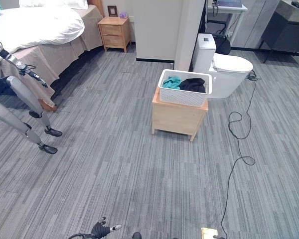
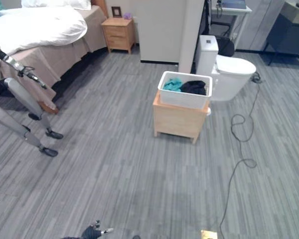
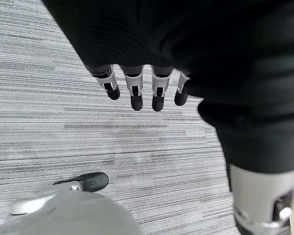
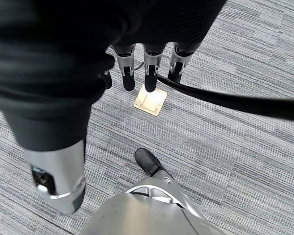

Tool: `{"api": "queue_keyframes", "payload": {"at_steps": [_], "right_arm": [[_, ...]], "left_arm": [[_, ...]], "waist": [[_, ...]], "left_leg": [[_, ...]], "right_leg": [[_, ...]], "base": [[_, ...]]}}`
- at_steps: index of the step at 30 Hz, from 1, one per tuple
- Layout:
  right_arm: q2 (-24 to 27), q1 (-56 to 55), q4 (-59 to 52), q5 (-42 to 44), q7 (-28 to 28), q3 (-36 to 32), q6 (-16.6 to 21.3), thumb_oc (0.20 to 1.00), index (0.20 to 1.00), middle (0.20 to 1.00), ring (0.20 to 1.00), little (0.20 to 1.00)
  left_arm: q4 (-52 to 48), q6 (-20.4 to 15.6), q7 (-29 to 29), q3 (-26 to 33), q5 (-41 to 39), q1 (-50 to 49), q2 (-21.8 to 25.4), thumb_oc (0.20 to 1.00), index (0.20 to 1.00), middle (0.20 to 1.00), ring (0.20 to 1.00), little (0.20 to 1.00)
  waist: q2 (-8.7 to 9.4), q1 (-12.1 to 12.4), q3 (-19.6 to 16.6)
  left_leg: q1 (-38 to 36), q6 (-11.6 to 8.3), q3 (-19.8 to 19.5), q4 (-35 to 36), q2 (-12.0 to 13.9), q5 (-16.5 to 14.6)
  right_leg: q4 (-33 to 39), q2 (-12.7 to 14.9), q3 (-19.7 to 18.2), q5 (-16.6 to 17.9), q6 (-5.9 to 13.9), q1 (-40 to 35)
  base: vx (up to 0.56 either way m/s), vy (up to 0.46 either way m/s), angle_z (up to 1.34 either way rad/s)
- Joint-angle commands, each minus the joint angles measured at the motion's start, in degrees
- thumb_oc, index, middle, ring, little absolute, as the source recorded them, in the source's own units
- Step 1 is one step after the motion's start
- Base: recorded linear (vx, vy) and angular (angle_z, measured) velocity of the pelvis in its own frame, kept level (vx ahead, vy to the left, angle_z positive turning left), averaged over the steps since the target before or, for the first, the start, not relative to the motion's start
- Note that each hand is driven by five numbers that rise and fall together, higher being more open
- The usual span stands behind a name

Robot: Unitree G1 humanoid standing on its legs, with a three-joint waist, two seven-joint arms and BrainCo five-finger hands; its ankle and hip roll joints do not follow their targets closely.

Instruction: Grab the laundry basket,head to the washer,open it,put in the laundry and shut it.

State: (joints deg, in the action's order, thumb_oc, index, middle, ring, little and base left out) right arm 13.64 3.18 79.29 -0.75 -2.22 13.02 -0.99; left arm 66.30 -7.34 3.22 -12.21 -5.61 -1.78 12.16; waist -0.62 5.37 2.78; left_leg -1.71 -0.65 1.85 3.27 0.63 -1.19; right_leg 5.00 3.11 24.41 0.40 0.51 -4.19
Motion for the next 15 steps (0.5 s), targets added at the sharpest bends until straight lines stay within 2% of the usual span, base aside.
{"api": "queue_keyframes", "payload": {"at_steps": [1,15], "right_arm": [[0.6,1.1,3.3,0.8,0.2,1.7,0.0,1.000,1.000,1.000,1.000,1.000],[-0.1,0.1,4.1,0.8,0.0,1.2,-0.5,1.000,1.000,1.000,1.000,1.000]], "left_arm": [[3.4,-1.0,0.0,-1.7,0.4,3.5,0.6,1.000,1.000,1.000,1.000,1.000],[3.1,-1.0,0.3,-2.0,0.4,3.4,0.3,1.000,1.000,1.000,1.000,1.000]], "waist": [[0.86,0.9,-2.2],[0.74,0.5,-2.2]], "left_leg": [[2.6,-2.26,-1.6,1.7,3.0,2.2],[2.5,-2.34,-1.4,1.7,3.1,2.2]], "right_leg": [[0.0,7.4,-1.3,-2.9,7.03,-1.9],[0.0,7.2,-1.4,-3.1,6.96,-1.9]], "base": [[0.00,0.000,0.00],[0.00,0.000,0.00]]}}
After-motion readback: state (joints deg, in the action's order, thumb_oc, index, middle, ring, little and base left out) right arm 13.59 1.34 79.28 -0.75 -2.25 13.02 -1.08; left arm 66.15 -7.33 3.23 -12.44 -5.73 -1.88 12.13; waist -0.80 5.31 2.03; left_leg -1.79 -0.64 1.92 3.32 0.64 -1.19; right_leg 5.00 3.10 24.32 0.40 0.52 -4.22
